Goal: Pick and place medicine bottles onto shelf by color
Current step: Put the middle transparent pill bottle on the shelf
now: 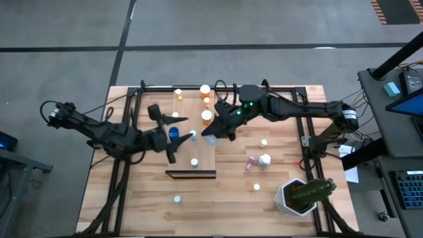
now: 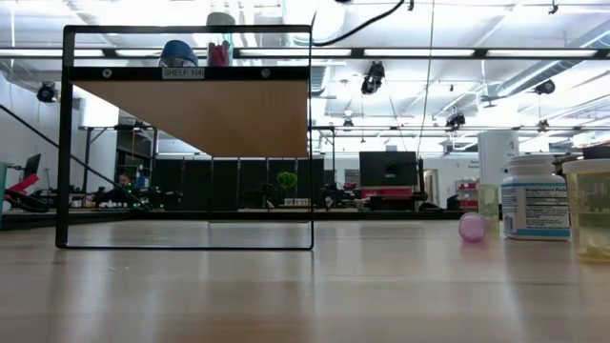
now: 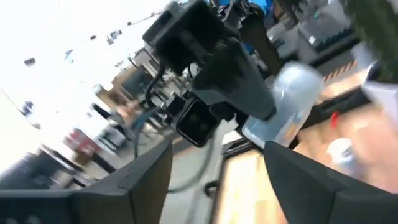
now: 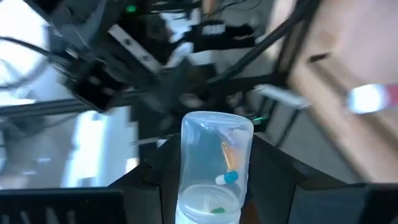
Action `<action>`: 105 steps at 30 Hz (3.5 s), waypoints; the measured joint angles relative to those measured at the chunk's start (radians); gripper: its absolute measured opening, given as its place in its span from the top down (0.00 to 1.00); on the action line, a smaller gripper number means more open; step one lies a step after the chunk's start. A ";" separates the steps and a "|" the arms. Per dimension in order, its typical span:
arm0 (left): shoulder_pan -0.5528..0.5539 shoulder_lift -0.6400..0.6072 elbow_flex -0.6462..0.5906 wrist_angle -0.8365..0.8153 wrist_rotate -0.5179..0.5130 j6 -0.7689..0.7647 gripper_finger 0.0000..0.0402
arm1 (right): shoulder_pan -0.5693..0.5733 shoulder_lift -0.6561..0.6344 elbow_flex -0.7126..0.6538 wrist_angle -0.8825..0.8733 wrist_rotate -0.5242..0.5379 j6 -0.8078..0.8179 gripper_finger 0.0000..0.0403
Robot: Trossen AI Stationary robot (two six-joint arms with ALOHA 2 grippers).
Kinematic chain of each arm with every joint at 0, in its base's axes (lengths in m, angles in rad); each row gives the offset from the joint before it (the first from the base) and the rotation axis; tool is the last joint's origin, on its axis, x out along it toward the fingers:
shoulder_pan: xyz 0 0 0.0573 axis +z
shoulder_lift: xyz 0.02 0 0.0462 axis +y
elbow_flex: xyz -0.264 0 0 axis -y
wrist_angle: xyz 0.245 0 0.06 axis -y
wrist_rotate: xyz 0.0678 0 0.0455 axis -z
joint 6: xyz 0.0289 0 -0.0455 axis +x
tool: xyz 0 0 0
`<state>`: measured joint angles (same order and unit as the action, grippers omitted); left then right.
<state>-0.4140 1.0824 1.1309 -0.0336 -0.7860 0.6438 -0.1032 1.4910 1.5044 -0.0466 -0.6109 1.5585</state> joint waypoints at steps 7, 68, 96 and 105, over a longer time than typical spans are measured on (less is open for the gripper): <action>-0.005 0.081 0.000 0.115 -0.075 0.244 0.34 | 0.019 0.036 0.013 0.126 0.019 0.167 0.64; 0.032 0.087 -0.007 0.696 -0.325 0.111 0.42 | 0.034 0.029 0.077 0.346 1.144 -0.593 0.64; 0.215 0.257 0.076 0.835 -0.111 -0.245 0.42 | 0.092 0.086 0.237 0.384 1.111 -1.072 0.64; 0.209 0.198 0.067 0.827 0.022 -0.236 0.42 | 0.090 0.069 0.243 0.387 1.028 -1.051 0.64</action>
<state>-0.2054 1.2801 1.1979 0.7937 -0.7636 0.4077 -0.0134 1.5602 1.7471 0.3403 0.4166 0.5077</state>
